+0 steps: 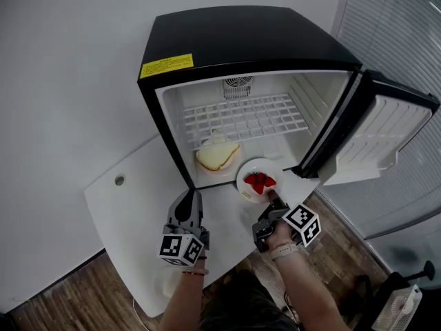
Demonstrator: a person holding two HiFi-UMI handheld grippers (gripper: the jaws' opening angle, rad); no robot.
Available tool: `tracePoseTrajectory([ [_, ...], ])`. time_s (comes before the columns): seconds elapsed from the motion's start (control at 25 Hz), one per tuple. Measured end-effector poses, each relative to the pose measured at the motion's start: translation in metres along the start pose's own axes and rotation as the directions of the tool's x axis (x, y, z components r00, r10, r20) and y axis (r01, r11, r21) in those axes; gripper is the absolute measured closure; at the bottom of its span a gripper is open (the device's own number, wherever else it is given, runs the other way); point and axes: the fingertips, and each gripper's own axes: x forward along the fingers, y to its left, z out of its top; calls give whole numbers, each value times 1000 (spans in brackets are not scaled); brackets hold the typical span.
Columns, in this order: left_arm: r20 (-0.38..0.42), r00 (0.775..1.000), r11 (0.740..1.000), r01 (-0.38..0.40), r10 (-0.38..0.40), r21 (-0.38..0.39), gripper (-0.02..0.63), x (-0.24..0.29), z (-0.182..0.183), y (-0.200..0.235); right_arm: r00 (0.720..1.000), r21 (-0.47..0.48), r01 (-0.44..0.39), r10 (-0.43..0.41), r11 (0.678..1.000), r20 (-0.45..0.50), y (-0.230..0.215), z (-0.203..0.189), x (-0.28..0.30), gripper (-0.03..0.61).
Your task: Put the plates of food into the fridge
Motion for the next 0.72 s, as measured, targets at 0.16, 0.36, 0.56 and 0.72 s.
tracePoseTrajectory([
  [0.16,-7,1000,1000,5,-5,-1,606,10,-6,1,999,23,9,-10,1000,33,2,13,17,563],
  [0.36,-4,1000,1000,-20,20,8,606,13,-10,12,998,28,19,-21,999,60,4,23,37,563],
  [0.56,1,999,999,-42,42,5,606,13,-10,21,996,12,29,-30,1000,82,6,31,55,563],
  [0.72,6,999,999,-42,42,2,606,12,-10,22,995,-14,33,-31,999,99,10,36,69,563],
])
